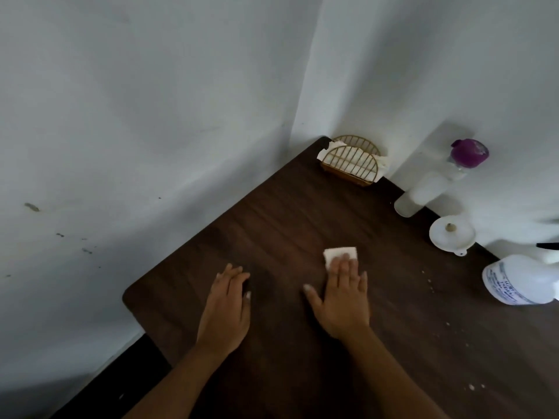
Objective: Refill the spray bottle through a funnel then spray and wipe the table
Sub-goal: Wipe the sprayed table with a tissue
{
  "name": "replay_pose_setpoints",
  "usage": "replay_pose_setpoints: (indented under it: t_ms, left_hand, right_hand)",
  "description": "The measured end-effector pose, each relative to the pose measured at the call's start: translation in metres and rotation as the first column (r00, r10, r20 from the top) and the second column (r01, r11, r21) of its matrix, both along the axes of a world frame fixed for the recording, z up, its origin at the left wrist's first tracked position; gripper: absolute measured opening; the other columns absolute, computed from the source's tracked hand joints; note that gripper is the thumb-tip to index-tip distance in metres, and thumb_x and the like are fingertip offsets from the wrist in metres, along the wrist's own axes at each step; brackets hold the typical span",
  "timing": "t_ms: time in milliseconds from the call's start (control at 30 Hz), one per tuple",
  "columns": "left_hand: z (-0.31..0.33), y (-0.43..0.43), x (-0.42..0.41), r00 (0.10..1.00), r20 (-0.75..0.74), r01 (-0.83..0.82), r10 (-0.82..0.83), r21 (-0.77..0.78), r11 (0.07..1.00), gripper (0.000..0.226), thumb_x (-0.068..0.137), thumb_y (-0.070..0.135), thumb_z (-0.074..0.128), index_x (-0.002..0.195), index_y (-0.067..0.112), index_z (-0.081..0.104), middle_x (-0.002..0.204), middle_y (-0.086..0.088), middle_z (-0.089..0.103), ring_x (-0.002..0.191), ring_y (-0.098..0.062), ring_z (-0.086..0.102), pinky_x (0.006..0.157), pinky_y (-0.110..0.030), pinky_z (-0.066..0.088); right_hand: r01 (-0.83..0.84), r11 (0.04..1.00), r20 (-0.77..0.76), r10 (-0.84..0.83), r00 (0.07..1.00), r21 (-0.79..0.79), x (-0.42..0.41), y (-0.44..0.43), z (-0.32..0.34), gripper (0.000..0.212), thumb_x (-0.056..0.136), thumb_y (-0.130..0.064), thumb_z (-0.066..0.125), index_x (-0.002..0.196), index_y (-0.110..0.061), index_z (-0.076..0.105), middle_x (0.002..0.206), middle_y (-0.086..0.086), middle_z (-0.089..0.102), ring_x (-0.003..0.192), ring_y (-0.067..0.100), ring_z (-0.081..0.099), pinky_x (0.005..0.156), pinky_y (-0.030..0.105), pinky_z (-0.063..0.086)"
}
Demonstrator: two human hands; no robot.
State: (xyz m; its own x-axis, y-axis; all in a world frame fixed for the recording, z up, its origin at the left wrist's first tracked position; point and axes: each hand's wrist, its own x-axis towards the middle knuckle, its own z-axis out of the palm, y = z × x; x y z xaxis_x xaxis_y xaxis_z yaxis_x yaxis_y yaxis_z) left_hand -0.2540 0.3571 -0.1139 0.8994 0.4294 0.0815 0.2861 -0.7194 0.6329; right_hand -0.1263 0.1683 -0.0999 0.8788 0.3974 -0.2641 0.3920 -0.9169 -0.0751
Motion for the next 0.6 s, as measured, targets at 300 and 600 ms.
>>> replay_pose_setpoints:
  t_ms: [300, 600]
  left_hand:
    - [0.006, 0.024, 0.027, 1.0, -0.001, 0.012, -0.012, -0.032, 0.999, 0.033, 0.092, 0.008, 0.047, 0.126, 0.005, 0.049, 0.136, -0.013, 0.048, 0.135, -0.018, 0.027, 0.113, -0.034, 0.017]
    - [0.006, 0.017, 0.033, 0.999, -0.01, 0.032, -0.033, -0.057, 0.998, 0.032, 0.093, 0.01, 0.046, 0.125, 0.007, 0.05, 0.136, -0.01, 0.049, 0.135, -0.018, 0.03, 0.114, -0.033, 0.013]
  right_hand:
    - [-0.403, 0.911, 0.013, 0.403, 0.915, 0.086, 0.011, 0.087, -0.012, 0.071, 0.09, -0.06, 0.009, 0.148, -0.021, -0.003, 0.159, 0.003, -0.006, 0.141, 0.015, -0.02, 0.107, 0.048, -0.021]
    - [0.321, 0.946, -0.006, -0.322, 0.947, -0.052, 0.06, -0.044, 0.0, 0.084, 0.085, -0.065, 0.005, 0.149, -0.011, -0.004, 0.159, 0.012, -0.006, 0.145, 0.025, -0.01, 0.115, 0.059, -0.001]
